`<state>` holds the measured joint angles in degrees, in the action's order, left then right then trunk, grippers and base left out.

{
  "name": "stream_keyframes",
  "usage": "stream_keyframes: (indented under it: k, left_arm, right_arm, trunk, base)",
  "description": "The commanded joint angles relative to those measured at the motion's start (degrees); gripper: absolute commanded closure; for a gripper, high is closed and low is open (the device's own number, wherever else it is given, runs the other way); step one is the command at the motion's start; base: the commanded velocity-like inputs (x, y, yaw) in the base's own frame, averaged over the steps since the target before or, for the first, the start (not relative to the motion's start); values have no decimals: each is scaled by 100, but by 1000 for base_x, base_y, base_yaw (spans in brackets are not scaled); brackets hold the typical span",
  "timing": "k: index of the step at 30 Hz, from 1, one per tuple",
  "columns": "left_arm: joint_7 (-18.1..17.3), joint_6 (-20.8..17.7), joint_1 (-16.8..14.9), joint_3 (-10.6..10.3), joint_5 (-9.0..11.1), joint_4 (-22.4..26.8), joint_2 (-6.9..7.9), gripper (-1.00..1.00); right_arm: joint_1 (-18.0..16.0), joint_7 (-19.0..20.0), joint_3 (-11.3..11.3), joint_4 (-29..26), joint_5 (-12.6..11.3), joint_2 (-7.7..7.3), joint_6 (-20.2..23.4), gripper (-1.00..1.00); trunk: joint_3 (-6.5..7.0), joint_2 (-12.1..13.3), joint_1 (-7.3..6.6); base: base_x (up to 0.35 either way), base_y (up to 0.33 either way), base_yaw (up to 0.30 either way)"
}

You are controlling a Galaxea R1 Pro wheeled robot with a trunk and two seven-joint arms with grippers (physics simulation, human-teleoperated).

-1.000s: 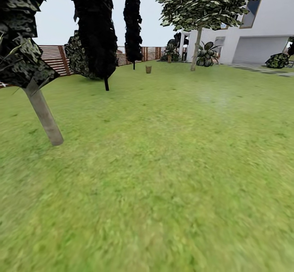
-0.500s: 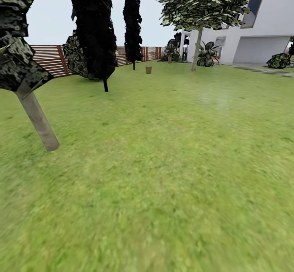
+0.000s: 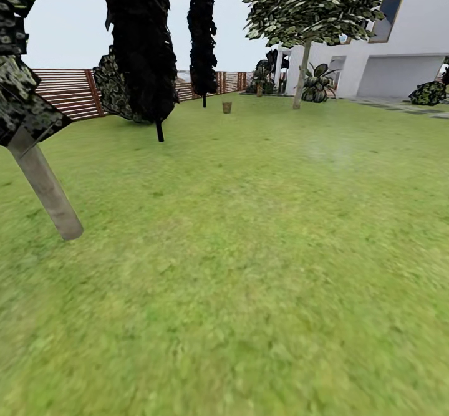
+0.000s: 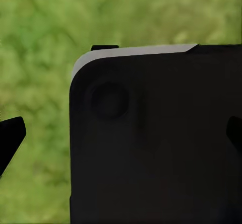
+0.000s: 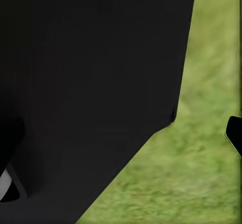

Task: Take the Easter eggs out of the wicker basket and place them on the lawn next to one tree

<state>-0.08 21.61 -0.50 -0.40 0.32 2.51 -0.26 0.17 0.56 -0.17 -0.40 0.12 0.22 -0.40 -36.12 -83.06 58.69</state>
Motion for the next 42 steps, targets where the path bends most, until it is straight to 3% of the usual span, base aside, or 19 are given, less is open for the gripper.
stream_keyframes:
  k: [1, 42]
  left_arm:
    - [-1, 19, -3, -3, 4, -5, 0, -100]
    - [-1, 27, -3, -12, 4, -5, -1, -100]
  right_arm:
    - [1, 6, 0, -4, 2, -1, -4, -100]
    - [1, 6, 9, -4, 5, 4, -4, -100]
  trunk:
    - [-4, -2, 4]
    - [-4, -2, 4]
  base:
    - [340, 0, 0]
    - [340, 0, 0]
